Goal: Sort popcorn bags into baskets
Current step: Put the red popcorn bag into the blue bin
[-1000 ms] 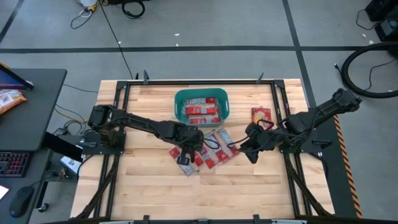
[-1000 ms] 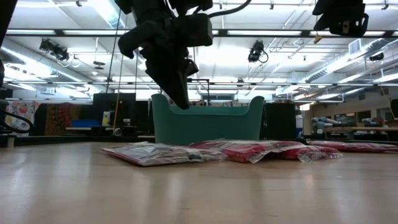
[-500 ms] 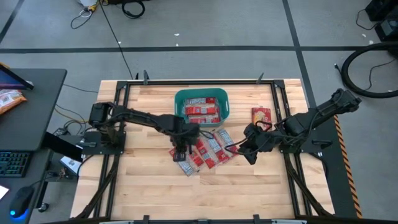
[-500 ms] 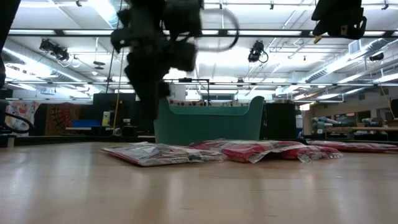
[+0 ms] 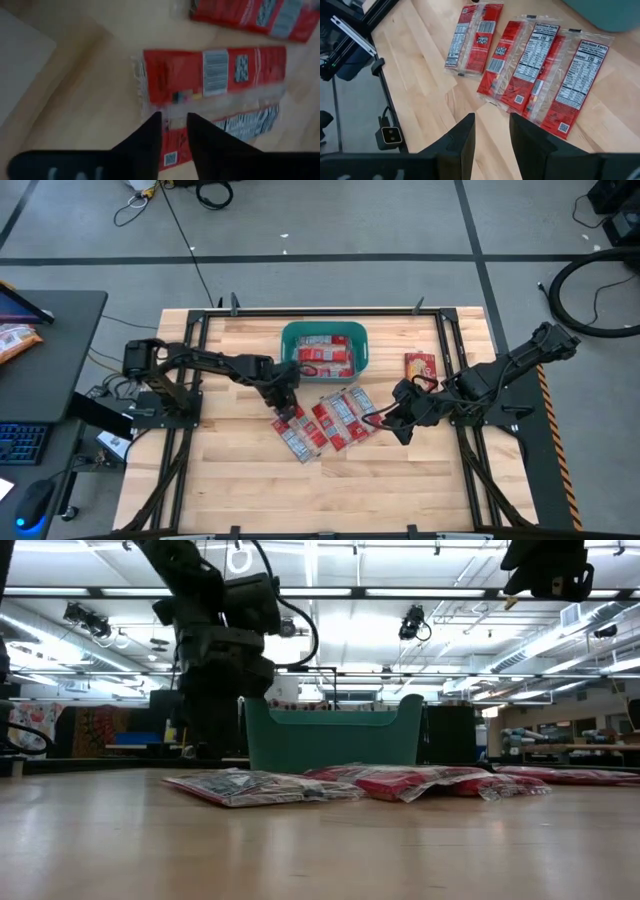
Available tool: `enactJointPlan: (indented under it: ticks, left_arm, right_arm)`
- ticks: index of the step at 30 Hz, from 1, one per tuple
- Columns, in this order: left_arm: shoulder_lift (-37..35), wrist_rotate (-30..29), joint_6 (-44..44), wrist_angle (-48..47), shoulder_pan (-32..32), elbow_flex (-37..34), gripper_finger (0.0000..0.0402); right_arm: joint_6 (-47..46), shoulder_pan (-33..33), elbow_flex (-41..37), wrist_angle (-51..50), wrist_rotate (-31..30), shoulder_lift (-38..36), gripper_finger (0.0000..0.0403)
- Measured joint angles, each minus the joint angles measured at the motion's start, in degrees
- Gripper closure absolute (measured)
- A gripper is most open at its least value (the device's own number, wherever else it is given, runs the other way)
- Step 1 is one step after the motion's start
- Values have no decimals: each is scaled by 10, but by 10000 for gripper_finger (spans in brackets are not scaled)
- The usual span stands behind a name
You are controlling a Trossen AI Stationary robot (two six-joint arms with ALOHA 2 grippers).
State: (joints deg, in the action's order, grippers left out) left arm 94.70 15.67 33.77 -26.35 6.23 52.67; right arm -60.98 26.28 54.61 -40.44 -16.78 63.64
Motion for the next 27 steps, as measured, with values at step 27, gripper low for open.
enactJointPlan:
  ticks: [27]
  left_arm:
    - [0,-146,61,68,-107,-72,221]
  right_arm:
    - [11,-3,0,22,-2,0,277]
